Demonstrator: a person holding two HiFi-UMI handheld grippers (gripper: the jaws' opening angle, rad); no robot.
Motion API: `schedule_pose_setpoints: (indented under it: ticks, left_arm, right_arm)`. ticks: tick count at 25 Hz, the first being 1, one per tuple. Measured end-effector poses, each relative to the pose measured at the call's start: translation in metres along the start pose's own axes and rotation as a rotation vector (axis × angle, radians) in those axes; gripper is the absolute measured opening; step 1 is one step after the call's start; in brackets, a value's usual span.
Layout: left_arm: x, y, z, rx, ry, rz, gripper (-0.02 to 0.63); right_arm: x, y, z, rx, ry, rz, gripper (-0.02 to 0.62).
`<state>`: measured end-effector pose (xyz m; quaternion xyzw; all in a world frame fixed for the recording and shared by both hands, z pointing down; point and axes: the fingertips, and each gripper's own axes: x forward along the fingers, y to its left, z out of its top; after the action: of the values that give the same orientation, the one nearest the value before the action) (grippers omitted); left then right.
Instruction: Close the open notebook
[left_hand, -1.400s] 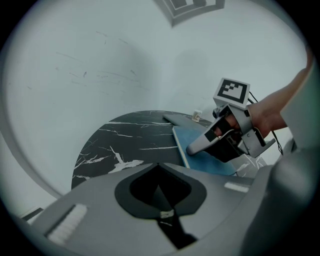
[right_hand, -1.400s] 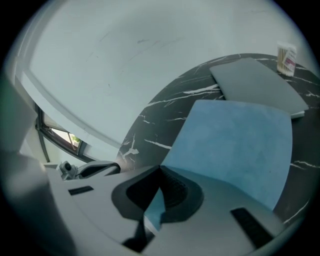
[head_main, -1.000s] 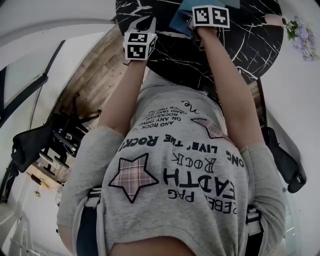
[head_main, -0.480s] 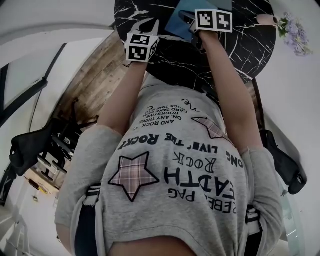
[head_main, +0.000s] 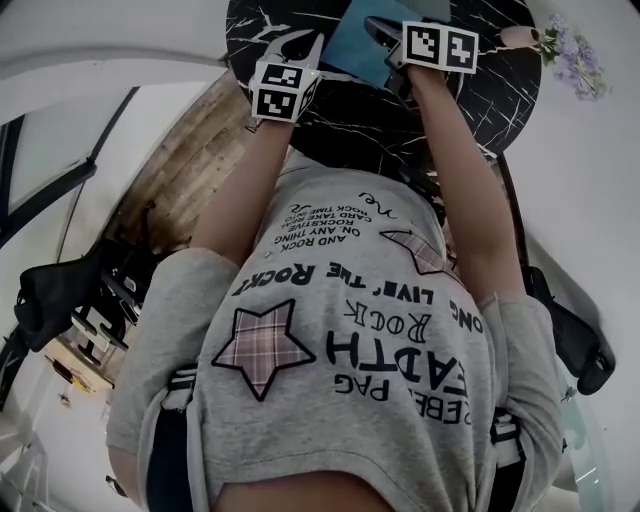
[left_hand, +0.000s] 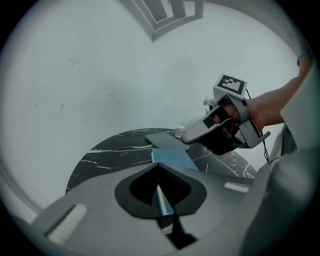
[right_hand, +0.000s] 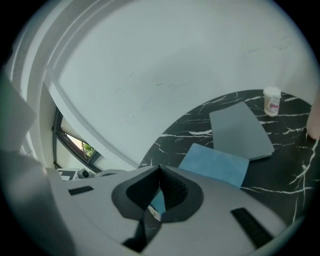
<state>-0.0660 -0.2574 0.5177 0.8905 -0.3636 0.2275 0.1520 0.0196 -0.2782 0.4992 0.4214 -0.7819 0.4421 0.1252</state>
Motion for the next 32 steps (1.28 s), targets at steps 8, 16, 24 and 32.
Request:
schedule_pose_setpoints:
  ticks: [8,16,24,32]
  left_arm:
    - [-0.012,-0.019,0.04,0.0,-0.095,-0.006,0.009]
    - [-0.033,-0.029,0.087,0.015,-0.205,0.011,0.009]
    - [-0.064,-0.036,0.126,0.03,-0.308,0.019,0.009]
    - [-0.096,-0.042,0.147,-0.026,-0.376,-0.02,0.009]
  right_arm:
    - [-0.044,0.001,0.013,-0.023,-0.078,0.004,0.014]
    - [-0.104,0.019,0.033,-0.09,-0.166,0.031,0.014]
    - [-0.168,0.035,0.054,-0.136,-0.273,0.066,0.014]
    - [-0.241,0.062,0.083,-0.277,-0.48,0.037,0.014]
